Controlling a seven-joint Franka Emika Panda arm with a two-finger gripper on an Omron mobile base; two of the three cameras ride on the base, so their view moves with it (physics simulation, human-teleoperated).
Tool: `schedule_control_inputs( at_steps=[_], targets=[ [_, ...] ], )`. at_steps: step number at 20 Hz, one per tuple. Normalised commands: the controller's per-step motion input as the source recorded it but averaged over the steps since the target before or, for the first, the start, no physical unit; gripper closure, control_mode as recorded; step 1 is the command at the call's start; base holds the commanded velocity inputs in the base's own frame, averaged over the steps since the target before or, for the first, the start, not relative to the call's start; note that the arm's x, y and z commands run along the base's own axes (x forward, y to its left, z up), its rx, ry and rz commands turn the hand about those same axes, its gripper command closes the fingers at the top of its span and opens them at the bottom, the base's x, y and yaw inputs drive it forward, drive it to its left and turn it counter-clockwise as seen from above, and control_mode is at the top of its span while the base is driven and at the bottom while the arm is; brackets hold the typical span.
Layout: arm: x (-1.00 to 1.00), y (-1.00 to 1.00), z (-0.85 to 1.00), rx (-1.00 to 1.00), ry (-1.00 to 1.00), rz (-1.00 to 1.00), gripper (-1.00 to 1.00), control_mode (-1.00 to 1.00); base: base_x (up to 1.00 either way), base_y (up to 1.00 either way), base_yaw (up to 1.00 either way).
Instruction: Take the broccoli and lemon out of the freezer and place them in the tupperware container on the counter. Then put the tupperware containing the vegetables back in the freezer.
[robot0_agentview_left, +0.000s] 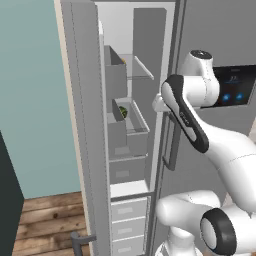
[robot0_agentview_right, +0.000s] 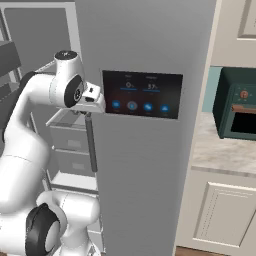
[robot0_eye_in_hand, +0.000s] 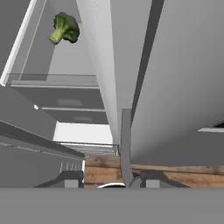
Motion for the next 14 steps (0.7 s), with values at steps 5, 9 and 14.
schedule_control_inputs(
  at_steps=[5, 9, 14],
  targets=[
    [-0.16, 0.0, 0.0, 0.0, -0.09, 0.0, -1.0, -1.0, 0.0, 0.0, 0.0],
    [-0.47, 0.0, 0.12, 0.0, -0.34, 0.0, -1.0, -1.0, 0.0, 0.0, 0.0],
    [-0.38, 0.0, 0.25, 0.0, -0.34, 0.0, -1.0, -1.0, 0.0, 0.0, 0.0]
  ],
)
